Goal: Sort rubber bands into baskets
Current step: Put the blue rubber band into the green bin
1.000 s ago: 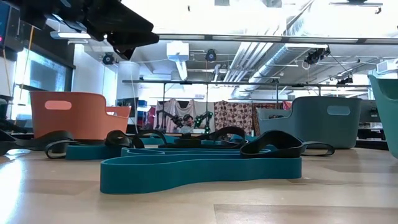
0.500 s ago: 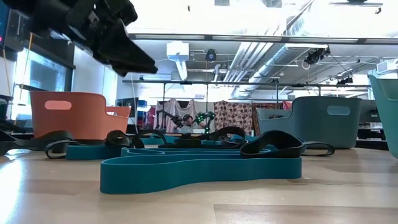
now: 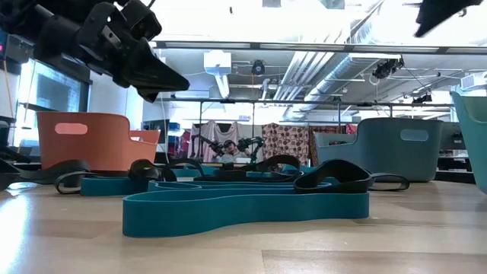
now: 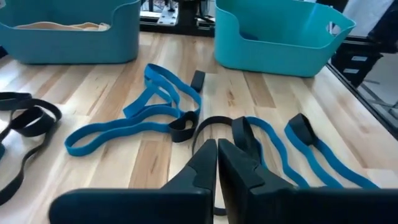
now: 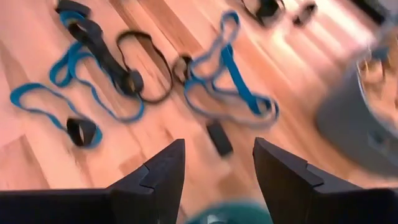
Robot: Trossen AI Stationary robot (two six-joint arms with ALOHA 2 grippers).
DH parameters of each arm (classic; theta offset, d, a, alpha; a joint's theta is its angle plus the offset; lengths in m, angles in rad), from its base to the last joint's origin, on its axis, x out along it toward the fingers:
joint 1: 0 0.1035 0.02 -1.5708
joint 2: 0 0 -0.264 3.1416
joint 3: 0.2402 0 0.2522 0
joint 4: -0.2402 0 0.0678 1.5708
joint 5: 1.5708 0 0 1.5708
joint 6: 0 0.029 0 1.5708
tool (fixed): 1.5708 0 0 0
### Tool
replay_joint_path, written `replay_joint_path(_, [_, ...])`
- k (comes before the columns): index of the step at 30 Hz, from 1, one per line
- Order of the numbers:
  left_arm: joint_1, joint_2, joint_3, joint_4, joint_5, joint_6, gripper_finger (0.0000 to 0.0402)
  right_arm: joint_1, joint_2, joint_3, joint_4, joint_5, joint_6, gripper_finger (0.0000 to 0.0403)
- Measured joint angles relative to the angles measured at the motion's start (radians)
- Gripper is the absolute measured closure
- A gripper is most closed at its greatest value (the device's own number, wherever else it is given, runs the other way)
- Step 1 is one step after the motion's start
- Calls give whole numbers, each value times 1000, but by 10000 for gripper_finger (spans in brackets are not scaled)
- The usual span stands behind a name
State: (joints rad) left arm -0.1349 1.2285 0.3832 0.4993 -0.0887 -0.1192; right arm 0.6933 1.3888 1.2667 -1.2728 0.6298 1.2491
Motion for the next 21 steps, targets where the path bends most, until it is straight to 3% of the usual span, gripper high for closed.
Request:
replay_joint_path(5, [0,0,0,0,56,0,395,-146,0,-41,228,-16,-336,224])
replay_joint_path(11, [-4,0,0,-6,58,8,398,-324,0,-176,578,-176,-655,224])
replay_joint_path(14, [-4,0,0,-7,57,5,398,-398,0,-254,707,-241,-746,224])
replay_joint_path(21, [-4,0,0,-7,55,1,398,-516,0,-402,857,-249,-831,223])
